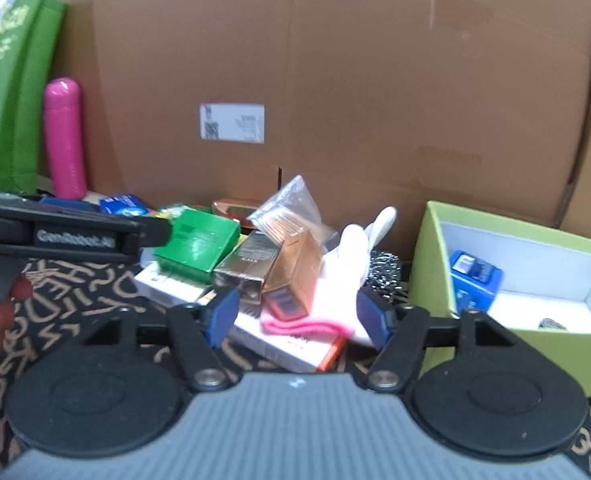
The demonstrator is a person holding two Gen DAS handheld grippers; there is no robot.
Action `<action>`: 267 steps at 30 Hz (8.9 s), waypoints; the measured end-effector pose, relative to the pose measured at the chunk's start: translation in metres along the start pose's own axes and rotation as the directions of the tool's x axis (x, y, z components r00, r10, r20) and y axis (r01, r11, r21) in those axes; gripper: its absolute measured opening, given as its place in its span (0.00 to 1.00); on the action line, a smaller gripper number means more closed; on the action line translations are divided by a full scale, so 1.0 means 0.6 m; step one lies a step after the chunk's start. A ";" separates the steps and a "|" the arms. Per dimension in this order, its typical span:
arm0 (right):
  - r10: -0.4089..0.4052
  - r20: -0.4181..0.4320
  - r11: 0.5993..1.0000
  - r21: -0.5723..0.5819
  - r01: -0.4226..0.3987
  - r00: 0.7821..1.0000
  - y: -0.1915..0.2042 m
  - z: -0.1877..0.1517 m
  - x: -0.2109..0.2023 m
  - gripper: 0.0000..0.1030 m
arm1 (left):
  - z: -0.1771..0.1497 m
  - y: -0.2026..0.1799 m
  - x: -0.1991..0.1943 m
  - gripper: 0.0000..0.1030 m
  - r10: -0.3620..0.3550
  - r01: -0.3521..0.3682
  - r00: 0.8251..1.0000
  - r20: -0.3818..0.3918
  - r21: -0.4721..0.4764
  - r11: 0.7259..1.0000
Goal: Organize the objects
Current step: 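Grasp the green box with left tool while right tool grasps the bronze box, then carry green box and bronze box into the lime-green box and release both, then return to the pile and grasp the dark VIVX box with left tool, then hold the VIVX box with left tool while right tool grasps the clear plastic cup, then carry VIVX box and plastic cup into the lime-green box and release both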
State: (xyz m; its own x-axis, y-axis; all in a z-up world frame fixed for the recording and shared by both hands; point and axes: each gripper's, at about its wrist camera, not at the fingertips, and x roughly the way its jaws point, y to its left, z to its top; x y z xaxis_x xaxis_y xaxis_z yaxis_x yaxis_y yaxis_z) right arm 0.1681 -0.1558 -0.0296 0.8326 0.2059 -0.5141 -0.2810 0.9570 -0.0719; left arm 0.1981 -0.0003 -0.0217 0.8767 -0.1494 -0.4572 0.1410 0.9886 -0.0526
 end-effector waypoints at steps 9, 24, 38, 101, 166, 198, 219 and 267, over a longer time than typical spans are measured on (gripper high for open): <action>0.026 -0.071 1.000 0.006 -0.026 0.997 0.010 0.010 0.072 0.56 | 0.008 -0.008 0.080 0.89 0.010 -0.009 0.997 -0.076 0.022 1.000; 0.083 -0.096 0.987 0.148 -0.068 0.992 -0.014 0.011 0.074 0.41 | -0.010 0.038 0.041 0.61 -0.132 0.115 0.983 -0.130 -0.132 0.985; 0.237 -0.087 0.916 0.351 -0.192 0.968 -0.057 0.017 0.107 0.46 | 0.005 0.040 0.069 0.52 -0.177 0.155 0.974 -0.138 -0.159 0.975; 0.157 0.040 0.985 0.061 -0.159 0.987 -0.026 0.020 -0.066 0.29 | -0.023 0.015 -0.125 0.61 -0.215 0.215 0.971 -0.104 -0.006 0.977; -0.020 0.117 0.997 0.074 0.012 0.993 -0.146 -0.068 -0.218 1.00 | -0.060 -0.069 -0.143 0.96 -0.176 0.166 0.982 -0.065 -0.130 0.977; 0.133 -0.013 0.987 0.091 -0.131 0.991 -0.057 -0.093 -0.103 0.85 | -0.090 0.000 -0.104 0.41 -0.210 0.209 0.955 -0.210 -0.026 0.977; 0.155 -0.049 0.980 0.134 -0.147 0.987 0.006 -0.122 -0.080 0.27 | -0.125 -0.005 -0.089 0.44 -0.160 0.163 0.957 -0.241 -0.009 0.987; -0.195 0.064 0.969 0.168 0.182 0.979 -0.394 -0.008 -0.059 0.05 | 0.119 -0.400 0.090 0.39 -0.501 0.517 0.851 -0.159 0.077 0.853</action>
State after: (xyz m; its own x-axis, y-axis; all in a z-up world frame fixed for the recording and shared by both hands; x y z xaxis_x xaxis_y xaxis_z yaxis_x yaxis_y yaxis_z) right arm 0.2028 -0.3905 0.0014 0.9002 0.0283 -0.4345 -0.0407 0.9990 -0.0193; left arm 0.2446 -0.2472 0.0296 0.6020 -0.6196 -0.5036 0.6087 0.7643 -0.2128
